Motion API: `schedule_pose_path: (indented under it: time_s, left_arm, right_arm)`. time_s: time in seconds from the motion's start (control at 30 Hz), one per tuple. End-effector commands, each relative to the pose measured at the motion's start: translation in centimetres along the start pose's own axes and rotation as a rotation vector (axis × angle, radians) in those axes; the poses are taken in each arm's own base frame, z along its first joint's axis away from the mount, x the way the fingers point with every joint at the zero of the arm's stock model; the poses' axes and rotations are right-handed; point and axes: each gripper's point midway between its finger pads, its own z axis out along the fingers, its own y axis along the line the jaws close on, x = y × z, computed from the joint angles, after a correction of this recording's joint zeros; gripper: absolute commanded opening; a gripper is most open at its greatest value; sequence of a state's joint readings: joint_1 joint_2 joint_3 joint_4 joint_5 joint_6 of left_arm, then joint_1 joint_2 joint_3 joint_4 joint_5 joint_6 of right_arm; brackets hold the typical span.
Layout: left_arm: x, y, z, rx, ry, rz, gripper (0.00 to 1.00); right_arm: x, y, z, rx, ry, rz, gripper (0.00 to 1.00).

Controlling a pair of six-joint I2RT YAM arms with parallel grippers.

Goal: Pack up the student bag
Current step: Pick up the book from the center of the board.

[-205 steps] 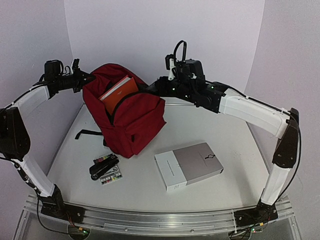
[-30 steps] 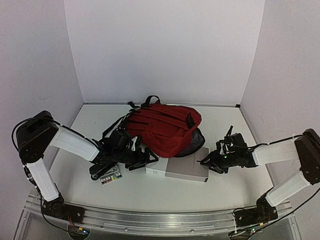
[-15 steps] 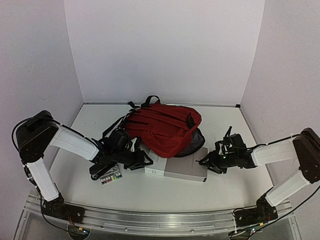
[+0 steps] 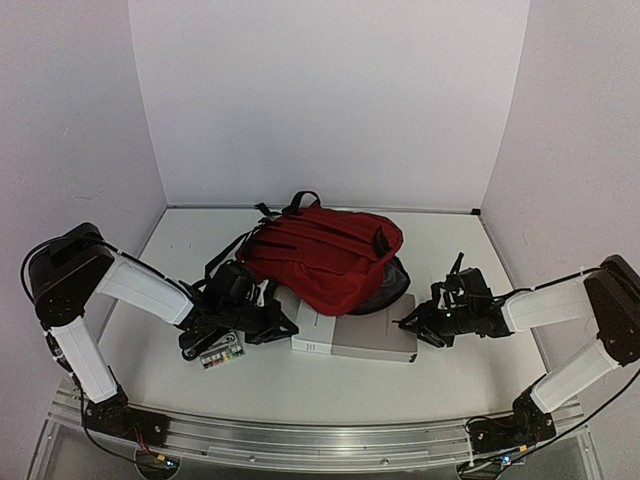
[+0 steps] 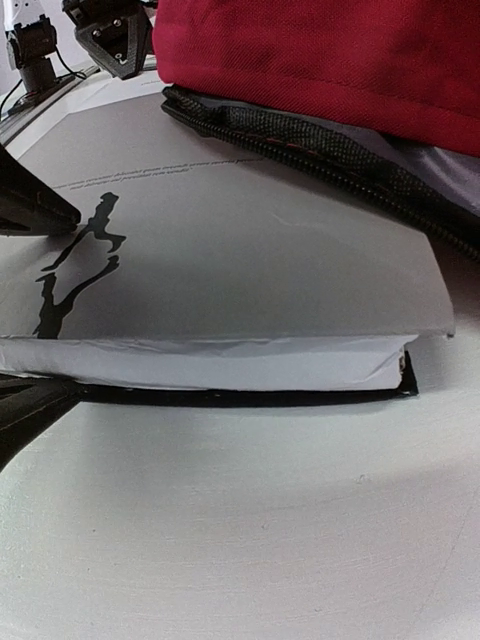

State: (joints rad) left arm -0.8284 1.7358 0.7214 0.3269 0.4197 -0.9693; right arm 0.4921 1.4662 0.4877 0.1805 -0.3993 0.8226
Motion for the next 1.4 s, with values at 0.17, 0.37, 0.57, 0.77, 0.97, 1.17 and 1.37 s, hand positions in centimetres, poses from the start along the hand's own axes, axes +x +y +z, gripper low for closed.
schedule_pose_path:
  time_s: [0.17,0.37,0.57,0.77,0.97,1.17,1.37]
  left_arm:
    - [1.0,-5.2,-2.9,0.189,0.021,0.05,0.0]
    - [1.9,-6.0,-4.6,0.206,0.051,0.02,0.0]
    - [1.8,-7.1,-6.5,0.199,0.033,0.006,0.0]
    - [1.3,-7.5,-7.1,0.18,0.016,-0.012,0.0]
    - [1.1,-7.8,-7.1,0.18,0.018,-0.036,0.0]
    - [0.7,-8.1,-7.6,0.175,0.002,-0.056,0.0]
    - [0.2,-8.5,-8.1,0.174,-0.004,-0.053,0.0]
  right_arm:
    - [-0.7,1.8,-1.3,-0.058,-0.067,-0.018,0.48]
    - [-3.0,3.7,-4.7,-0.051,-0.212,-0.119,0.64]
    - [-5.8,6.6,-10.4,-0.006,-0.42,-0.32,0.83]
    - [-3.7,12.8,-12.2,-0.107,-0.422,-0.586,0.86]
    - [0.7,16.6,-9.3,-0.045,-0.356,-0.811,0.86]
    - [7.0,20.1,-6.3,0.024,-0.356,-1.023,0.89]
    - [11.7,20.9,-2.5,0.122,-0.345,-1.208,0.91]
